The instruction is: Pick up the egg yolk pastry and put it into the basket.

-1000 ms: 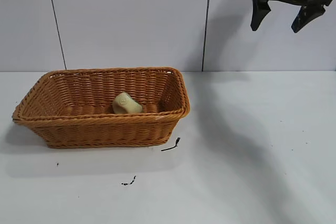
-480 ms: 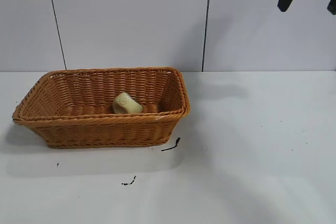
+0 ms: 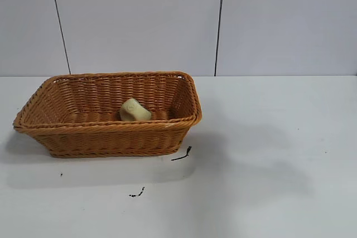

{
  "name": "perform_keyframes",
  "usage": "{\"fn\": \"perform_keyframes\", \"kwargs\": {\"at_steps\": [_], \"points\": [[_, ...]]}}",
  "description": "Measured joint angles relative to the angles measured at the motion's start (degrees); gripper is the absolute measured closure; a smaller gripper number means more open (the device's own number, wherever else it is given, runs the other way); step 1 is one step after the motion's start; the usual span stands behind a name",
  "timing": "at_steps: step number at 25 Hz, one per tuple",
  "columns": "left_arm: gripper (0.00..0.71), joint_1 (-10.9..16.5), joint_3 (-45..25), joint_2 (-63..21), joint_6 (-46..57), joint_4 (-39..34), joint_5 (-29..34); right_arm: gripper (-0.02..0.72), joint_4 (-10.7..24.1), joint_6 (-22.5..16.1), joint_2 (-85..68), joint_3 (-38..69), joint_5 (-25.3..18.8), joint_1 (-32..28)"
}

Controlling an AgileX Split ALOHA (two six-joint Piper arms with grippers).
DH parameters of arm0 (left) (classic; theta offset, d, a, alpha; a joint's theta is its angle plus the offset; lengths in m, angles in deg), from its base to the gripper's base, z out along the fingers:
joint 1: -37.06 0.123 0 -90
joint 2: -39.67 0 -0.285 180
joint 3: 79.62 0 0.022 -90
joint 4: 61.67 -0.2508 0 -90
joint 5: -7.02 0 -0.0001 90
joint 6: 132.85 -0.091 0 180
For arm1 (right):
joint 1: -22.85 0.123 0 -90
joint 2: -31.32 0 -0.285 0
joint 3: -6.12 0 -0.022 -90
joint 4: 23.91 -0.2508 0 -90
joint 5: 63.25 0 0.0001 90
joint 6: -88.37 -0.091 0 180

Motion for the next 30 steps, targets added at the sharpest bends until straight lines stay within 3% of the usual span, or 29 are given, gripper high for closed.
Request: {"fn": "perform_keyframes", "kwargs": {"at_steps": [7, 11, 15, 24, 30], "points": [[0.014, 0.0, 0.0, 0.0, 0.0, 0.0, 0.0, 0.01, 1.9, 0.0, -22.8, 19.5, 6.6, 0.0], [0.014, 0.0, 0.0, 0.0, 0.0, 0.0, 0.0, 0.01, 2.0, 0.0, -34.9, 26.2, 7.7, 0.0], [0.014, 0.0, 0.0, 0.0, 0.0, 0.0, 0.0, 0.01, 2.1, -0.3, -43.9, 28.1, 10.4, 0.0], [0.014, 0.0, 0.0, 0.0, 0.0, 0.0, 0.0, 0.01, 2.5, -0.8, -58.0, 28.1, 10.8, 0.4], [0.014, 0.0, 0.0, 0.0, 0.0, 0.0, 0.0, 0.01, 3.5, -1.9, -59.6, 28.1, 10.7, 2.2]]}}
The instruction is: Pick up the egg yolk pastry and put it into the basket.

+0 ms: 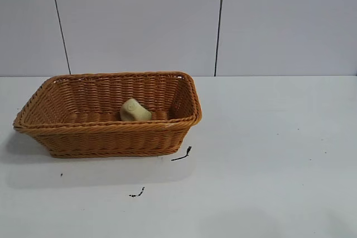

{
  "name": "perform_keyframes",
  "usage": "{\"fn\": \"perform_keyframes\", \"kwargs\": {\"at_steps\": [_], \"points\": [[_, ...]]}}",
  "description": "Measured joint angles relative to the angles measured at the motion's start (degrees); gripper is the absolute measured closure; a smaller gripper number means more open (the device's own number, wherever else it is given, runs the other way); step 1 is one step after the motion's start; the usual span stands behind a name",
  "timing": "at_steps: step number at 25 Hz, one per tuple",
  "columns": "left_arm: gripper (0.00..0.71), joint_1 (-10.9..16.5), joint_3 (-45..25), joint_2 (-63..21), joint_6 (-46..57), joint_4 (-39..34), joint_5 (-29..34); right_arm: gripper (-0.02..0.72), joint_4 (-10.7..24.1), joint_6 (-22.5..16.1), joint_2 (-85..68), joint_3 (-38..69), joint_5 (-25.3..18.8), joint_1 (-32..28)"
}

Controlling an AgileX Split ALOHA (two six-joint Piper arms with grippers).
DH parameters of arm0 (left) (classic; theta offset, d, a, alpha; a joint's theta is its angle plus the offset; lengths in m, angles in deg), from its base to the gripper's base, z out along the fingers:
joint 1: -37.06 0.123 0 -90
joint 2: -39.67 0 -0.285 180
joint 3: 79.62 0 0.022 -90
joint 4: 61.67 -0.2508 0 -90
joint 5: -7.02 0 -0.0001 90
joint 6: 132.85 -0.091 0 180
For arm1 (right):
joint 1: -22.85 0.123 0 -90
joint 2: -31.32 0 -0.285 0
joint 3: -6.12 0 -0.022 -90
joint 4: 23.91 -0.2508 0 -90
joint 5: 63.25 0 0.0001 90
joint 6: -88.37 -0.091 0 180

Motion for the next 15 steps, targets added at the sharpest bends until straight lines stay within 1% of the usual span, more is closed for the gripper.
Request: {"fn": "perform_keyframes", "kwargs": {"at_steps": [15], "points": [[0.014, 0.0, 0.0, 0.0, 0.0, 0.0, 0.0, 0.01, 0.5, -0.4, 0.0, 0.0, 0.0, 0.0]]}}
